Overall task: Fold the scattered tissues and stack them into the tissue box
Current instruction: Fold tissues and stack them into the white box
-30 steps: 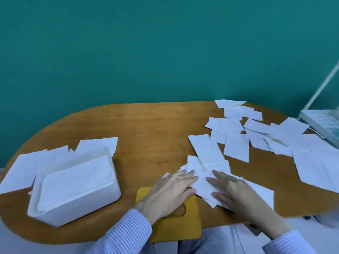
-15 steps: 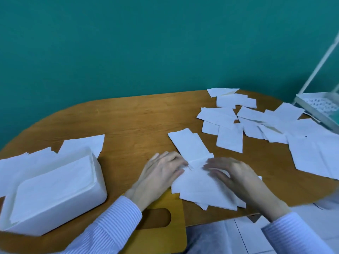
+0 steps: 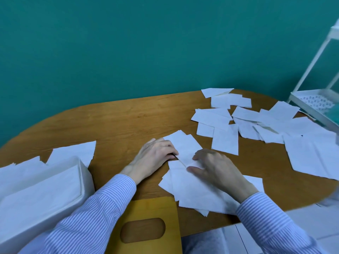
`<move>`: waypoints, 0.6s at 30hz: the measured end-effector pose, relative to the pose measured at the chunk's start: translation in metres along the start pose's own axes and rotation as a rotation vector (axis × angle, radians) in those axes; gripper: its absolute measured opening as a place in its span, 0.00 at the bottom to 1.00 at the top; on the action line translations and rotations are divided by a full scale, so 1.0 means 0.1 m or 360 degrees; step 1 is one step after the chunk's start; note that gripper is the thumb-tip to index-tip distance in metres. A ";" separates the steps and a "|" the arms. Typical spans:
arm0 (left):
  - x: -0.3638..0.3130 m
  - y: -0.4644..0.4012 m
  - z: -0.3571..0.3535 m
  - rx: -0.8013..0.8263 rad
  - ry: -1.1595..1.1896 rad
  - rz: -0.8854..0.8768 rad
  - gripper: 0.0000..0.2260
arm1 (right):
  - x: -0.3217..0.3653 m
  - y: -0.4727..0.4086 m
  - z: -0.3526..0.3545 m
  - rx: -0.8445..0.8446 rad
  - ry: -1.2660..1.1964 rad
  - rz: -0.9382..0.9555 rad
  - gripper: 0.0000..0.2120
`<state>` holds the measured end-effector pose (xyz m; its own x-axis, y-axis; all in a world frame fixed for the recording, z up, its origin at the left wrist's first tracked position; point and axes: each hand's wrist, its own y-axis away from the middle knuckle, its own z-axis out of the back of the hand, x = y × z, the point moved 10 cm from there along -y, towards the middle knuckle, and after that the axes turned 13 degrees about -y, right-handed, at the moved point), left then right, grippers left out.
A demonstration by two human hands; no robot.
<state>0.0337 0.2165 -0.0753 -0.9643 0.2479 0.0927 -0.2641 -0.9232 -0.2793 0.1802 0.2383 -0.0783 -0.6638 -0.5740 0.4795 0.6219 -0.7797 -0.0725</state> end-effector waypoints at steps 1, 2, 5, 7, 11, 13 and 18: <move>-0.01 -0.02 0.01 -0.0025 0.0003 -0.0024 0.05 | -0.02 -0.01 0.00 0.0008 -0.0017 -0.0029 0.25; -0.03 -0.04 0.02 -0.0052 0.0004 -0.0046 0.04 | -0.03 -0.02 0.00 0.0018 -0.0012 -0.0045 0.26; -0.12 -0.07 0.09 -0.0121 0.0017 -0.0108 0.04 | 0.01 -0.03 -0.01 0.0022 0.0098 -0.0012 0.25; -0.20 -0.06 0.16 -0.0171 0.0047 -0.0167 0.05 | 0.06 0.01 0.05 -0.0052 0.0097 0.0071 0.17; -0.31 0.04 0.27 -0.0217 0.0091 -0.0254 0.04 | 0.09 0.12 0.17 -0.0192 0.0062 0.0239 0.07; -0.27 0.09 0.24 -0.0183 0.0100 -0.0237 0.05 | 0.05 0.17 0.19 -0.0208 0.0044 0.0245 0.06; -0.20 0.18 0.18 -0.0097 0.0119 -0.0223 0.08 | -0.02 0.33 0.24 -0.0216 -0.0044 0.0268 0.05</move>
<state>0.0489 0.1895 -0.0652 -0.9159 0.3962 0.0642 -0.3945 -0.8591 -0.3262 0.2118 0.2194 -0.0609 -0.5425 -0.6933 0.4744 0.6602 -0.7010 -0.2697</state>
